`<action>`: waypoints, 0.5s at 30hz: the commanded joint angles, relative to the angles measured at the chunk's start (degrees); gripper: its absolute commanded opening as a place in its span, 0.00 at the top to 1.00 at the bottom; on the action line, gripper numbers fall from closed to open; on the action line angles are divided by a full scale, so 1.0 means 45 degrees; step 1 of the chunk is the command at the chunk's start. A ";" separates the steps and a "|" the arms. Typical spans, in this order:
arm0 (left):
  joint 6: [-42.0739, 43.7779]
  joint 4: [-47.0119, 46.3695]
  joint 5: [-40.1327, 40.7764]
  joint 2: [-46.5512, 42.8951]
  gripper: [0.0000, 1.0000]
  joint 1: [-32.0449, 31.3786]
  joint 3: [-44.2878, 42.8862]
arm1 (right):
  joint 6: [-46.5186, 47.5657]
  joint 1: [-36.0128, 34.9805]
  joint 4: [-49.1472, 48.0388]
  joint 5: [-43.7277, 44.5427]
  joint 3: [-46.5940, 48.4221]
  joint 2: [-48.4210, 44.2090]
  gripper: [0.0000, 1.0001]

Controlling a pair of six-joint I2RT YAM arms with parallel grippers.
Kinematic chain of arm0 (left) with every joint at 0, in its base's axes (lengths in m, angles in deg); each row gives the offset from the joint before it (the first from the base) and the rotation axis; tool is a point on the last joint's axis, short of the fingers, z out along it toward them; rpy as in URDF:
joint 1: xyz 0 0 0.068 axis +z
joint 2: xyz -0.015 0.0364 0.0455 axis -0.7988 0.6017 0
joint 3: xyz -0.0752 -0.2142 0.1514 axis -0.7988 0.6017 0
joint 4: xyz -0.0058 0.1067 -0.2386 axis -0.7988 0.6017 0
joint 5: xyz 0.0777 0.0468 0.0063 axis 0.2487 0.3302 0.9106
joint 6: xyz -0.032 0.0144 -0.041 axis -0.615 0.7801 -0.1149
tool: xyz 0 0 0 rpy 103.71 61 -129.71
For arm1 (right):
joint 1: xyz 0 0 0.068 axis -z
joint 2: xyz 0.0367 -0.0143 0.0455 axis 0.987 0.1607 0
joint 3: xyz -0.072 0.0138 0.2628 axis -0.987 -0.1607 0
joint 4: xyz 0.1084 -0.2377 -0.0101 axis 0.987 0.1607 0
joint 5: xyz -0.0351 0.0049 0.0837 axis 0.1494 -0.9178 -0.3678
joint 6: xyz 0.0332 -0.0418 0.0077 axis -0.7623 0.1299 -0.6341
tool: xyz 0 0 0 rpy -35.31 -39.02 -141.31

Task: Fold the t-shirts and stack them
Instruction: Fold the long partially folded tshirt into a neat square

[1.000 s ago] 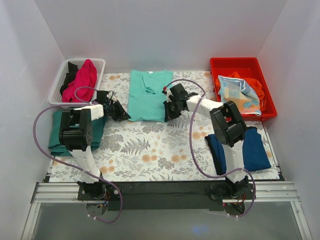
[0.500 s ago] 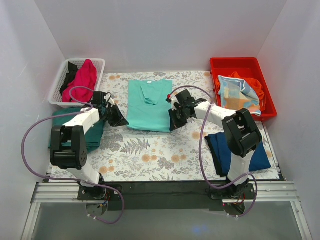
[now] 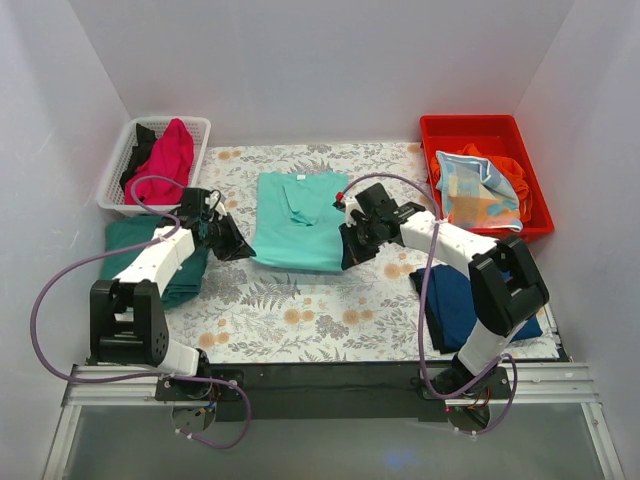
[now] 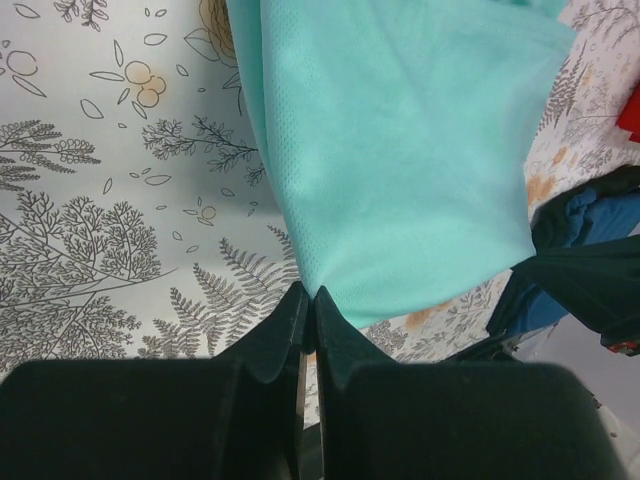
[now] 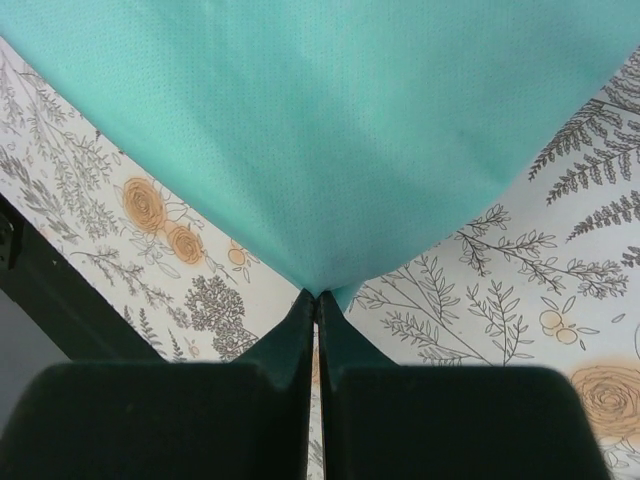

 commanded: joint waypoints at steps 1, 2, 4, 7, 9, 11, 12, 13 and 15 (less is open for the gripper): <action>-0.0212 0.0291 0.0878 -0.1251 1.00 0.0042 -0.1054 | 0.0079 0.0000 0.0765 0.0622 0.0815 -0.1121 0.99; -0.0290 0.0292 0.1034 -0.1329 1.00 0.0042 -0.1231 | 0.0079 0.0000 0.0824 0.0680 0.1012 -0.1142 0.99; -0.0446 0.0291 0.1133 -0.1407 1.00 0.0042 -0.1679 | 0.0118 0.0000 0.1038 0.0740 0.1384 -0.1084 0.99; -0.0525 0.0136 0.1386 -0.1117 1.00 0.0042 -0.2227 | 0.0255 0.0000 0.1156 0.1149 0.2145 -0.0850 0.99; -0.0544 -0.0407 0.1446 -0.0843 1.00 0.0042 -0.2696 | 0.0450 0.0019 0.1157 0.1537 0.2789 -0.0635 0.99; -0.0758 -0.0723 0.1505 0.0012 1.00 0.0042 -0.3628 | 0.0606 0.0078 0.1157 0.1813 0.3277 -0.0128 0.99; -0.0817 -0.0937 0.1446 0.0424 1.00 0.0042 -0.3983 | 0.0684 0.0213 0.1157 0.2143 0.3918 0.0106 0.99; -0.0992 -0.1113 0.1349 0.0757 1.00 0.0042 -0.4296 | 0.0704 0.0350 0.1137 0.2223 0.4214 0.0553 0.99; -0.1208 -0.1600 0.1251 0.1827 1.00 0.0042 -0.5250 | 0.0724 0.0778 0.1118 0.2243 0.5323 0.1121 0.99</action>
